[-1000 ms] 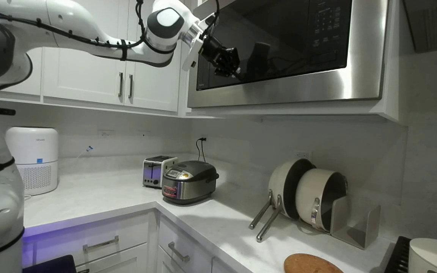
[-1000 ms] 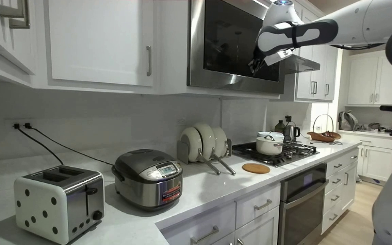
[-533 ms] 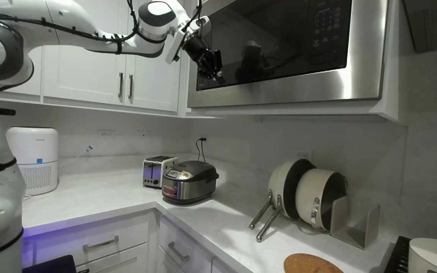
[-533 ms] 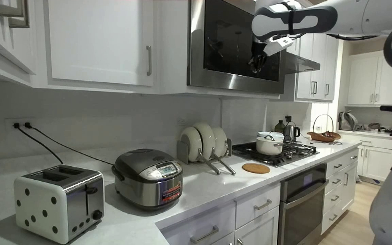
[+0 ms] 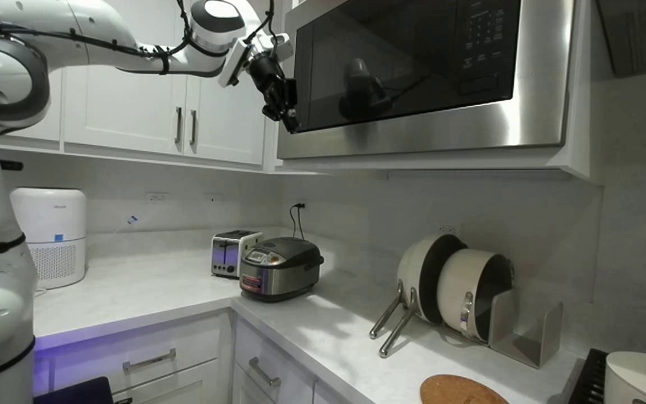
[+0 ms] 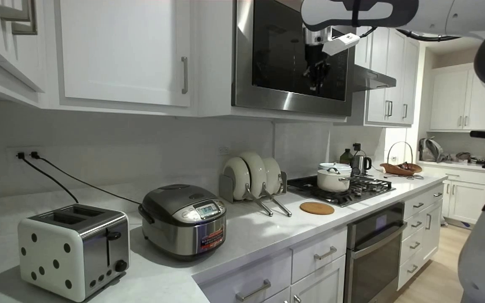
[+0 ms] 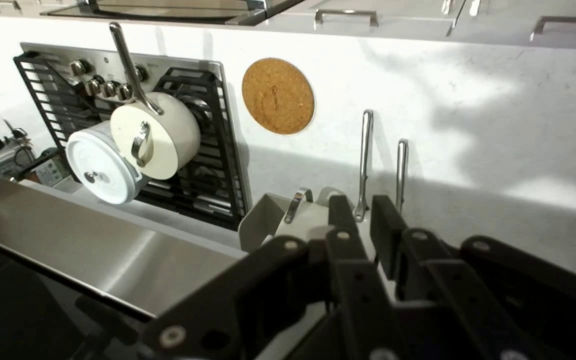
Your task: Close the microwave door and open the rice cooker
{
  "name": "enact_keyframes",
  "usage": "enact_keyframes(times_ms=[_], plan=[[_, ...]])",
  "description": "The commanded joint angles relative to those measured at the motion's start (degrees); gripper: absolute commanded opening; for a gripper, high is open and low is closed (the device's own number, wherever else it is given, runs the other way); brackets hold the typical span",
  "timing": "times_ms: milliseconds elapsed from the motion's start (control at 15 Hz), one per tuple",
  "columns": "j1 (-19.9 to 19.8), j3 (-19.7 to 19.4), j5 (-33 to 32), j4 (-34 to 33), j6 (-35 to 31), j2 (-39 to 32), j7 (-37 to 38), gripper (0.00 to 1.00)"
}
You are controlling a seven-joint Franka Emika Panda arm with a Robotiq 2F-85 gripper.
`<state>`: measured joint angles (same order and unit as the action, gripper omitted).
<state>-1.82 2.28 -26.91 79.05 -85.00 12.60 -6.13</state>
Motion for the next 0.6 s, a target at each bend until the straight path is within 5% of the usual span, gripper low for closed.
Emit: enact_keyframes(times_ms=[0,400,533], plan=[[1.26,2.18,0.11,-4.79,9.12,-1.56,1.28,0.5],[1.73,1.62,4.64,-7.31,21.34,-1.56,4.83,0.94],[1.53,0.64,7.7,-6.83,23.31,-0.82,6.99,1.0]])
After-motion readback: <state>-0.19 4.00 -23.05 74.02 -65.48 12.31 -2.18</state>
